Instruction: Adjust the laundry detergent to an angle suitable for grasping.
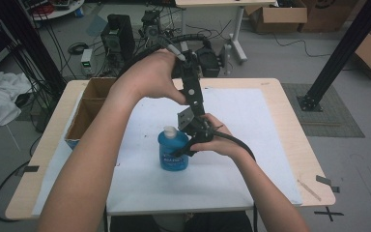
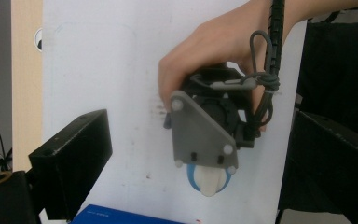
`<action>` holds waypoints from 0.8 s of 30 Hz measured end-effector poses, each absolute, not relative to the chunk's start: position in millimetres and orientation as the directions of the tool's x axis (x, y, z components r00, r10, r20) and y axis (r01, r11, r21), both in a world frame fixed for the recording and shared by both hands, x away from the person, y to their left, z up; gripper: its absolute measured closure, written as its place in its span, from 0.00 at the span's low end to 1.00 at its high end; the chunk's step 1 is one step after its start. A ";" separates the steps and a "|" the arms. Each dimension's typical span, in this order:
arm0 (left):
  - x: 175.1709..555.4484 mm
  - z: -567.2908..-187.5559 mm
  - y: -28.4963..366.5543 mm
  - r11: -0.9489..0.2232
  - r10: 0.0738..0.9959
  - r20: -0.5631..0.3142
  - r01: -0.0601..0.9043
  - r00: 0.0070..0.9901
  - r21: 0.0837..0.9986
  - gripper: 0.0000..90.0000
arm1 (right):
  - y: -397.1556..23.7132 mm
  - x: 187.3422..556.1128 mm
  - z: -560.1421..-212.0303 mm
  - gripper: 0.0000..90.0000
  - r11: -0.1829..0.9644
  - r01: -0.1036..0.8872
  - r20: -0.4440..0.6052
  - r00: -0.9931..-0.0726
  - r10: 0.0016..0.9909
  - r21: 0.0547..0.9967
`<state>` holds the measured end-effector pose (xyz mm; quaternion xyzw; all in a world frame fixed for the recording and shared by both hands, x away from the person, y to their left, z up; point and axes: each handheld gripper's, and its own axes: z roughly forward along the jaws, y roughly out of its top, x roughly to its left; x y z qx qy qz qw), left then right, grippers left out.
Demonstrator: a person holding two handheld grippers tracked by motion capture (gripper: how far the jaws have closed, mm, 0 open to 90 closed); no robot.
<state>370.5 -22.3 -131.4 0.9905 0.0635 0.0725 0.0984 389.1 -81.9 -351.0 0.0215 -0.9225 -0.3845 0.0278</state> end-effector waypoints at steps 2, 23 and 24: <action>370.5 -131.4 -22.4 -0.973 0.139 0.131 0.111 0.982 0.202 0.08 | -82.2 389.1 -350.8 0.36 0.702 -0.013 0.038 -0.998 -0.058 0.712; 370.7 -129.7 -20.7 -0.971 0.141 0.129 0.111 0.982 0.213 0.08 | -119.5 385.7 -333.2 0.25 0.699 0.025 0.030 -1.000 0.005 0.715; 370.5 -129.1 -20.9 -0.971 0.141 0.131 0.111 0.981 0.211 0.08 | -127.3 386.3 -330.9 0.25 0.695 0.037 0.034 -0.999 0.018 0.718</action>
